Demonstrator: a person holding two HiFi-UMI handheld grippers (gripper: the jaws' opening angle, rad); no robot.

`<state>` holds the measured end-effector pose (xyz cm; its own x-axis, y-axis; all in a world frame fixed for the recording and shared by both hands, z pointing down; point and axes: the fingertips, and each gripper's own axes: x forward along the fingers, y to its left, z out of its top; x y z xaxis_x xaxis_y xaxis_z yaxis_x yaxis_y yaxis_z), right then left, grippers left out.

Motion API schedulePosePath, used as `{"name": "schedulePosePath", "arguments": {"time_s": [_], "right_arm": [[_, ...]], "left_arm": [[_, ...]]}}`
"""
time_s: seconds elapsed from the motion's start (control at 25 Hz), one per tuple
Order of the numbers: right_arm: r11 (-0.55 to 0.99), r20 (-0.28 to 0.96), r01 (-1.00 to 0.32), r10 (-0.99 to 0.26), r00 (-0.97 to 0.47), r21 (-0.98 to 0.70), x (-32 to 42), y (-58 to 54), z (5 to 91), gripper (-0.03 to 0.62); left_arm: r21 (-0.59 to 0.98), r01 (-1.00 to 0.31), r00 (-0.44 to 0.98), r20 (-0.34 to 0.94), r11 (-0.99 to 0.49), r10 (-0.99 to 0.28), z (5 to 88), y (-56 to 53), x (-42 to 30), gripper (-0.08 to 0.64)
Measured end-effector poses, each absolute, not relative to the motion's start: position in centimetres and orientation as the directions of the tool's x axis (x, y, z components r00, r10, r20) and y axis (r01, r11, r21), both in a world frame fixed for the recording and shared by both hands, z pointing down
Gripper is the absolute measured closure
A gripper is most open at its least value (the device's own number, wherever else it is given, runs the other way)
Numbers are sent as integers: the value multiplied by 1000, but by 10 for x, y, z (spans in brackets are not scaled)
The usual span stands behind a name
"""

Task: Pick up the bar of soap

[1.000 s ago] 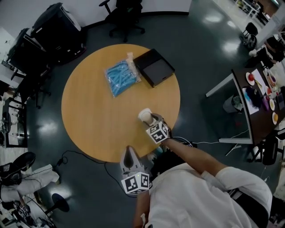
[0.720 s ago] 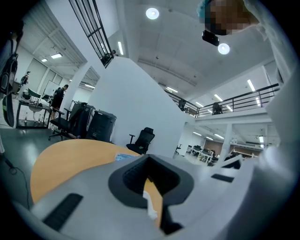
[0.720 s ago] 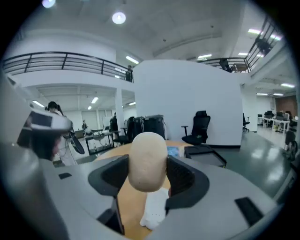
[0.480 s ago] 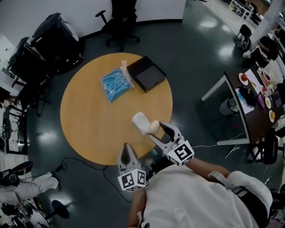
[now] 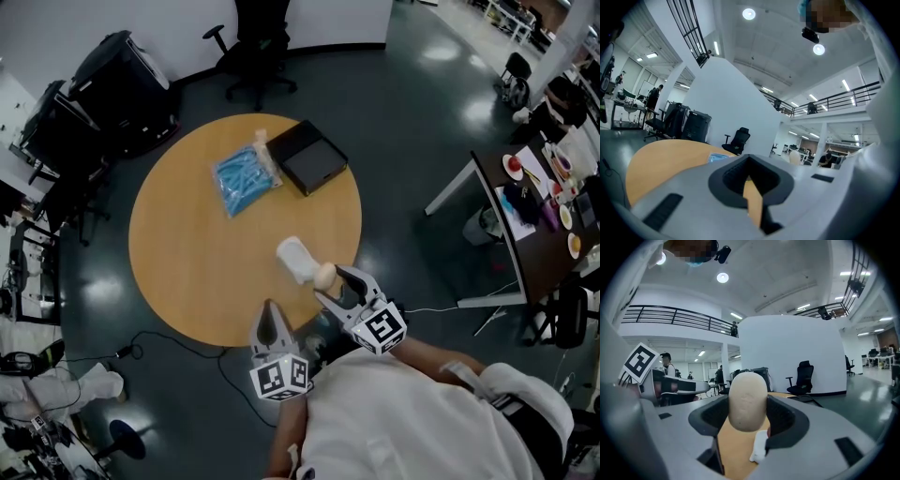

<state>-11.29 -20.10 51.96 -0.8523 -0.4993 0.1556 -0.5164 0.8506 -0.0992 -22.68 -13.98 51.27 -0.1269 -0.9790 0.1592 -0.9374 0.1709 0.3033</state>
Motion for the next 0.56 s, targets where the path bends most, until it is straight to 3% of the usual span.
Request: {"name": "schedulePosePath", "arguments": {"time_s": [0.56], "right_arm": [[854, 171, -511, -491, -854, -102, -108, -200, 526, 331]], "left_arm": [[310, -932, -139, 166, 186, -976, 515, -138, -222, 557]]}}
